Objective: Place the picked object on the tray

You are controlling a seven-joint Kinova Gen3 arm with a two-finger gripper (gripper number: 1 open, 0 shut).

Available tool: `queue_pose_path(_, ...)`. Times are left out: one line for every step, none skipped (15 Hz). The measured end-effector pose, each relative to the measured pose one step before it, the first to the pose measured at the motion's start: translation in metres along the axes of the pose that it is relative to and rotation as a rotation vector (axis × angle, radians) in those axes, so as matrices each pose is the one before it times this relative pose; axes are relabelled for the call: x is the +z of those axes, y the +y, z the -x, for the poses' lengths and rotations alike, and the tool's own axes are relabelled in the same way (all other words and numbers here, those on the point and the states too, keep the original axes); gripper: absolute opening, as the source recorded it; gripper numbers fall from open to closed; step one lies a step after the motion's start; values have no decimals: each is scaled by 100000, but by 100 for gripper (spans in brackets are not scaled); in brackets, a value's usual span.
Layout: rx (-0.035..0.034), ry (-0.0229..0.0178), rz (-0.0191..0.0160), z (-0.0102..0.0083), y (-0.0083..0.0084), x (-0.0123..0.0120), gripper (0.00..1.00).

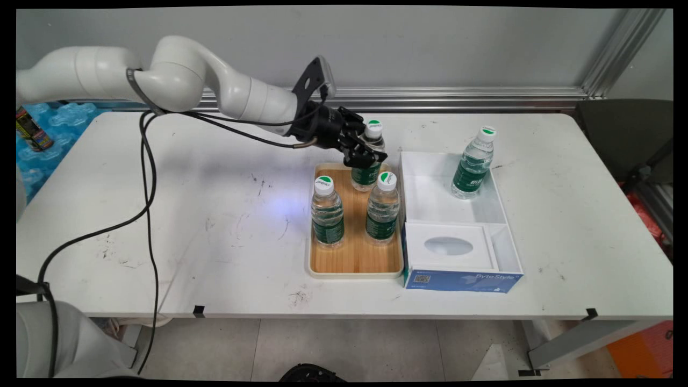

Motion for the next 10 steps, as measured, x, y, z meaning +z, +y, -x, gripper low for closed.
queue_pose_path(44,534,152,64,-11,319,0)
queue_pose_path(33,445,159,57,-14,295,0)
queue_pose_path(21,310,163,57,-10,239,0)
queue_pose_path(17,295,222,70,9,253,0)
queue_pose_path(53,281,184,65,5,226,0)
queue_pose_path(-12,198,138,69,5,173,0)
queue_pose_path(31,244,182,59,7,200,0)
queue_pose_path(28,178,123,59,6,146,0)
queue_pose_path(-33,200,107,73,7,142,0)
queue_pose_path(82,160,148,54,9,146,0)
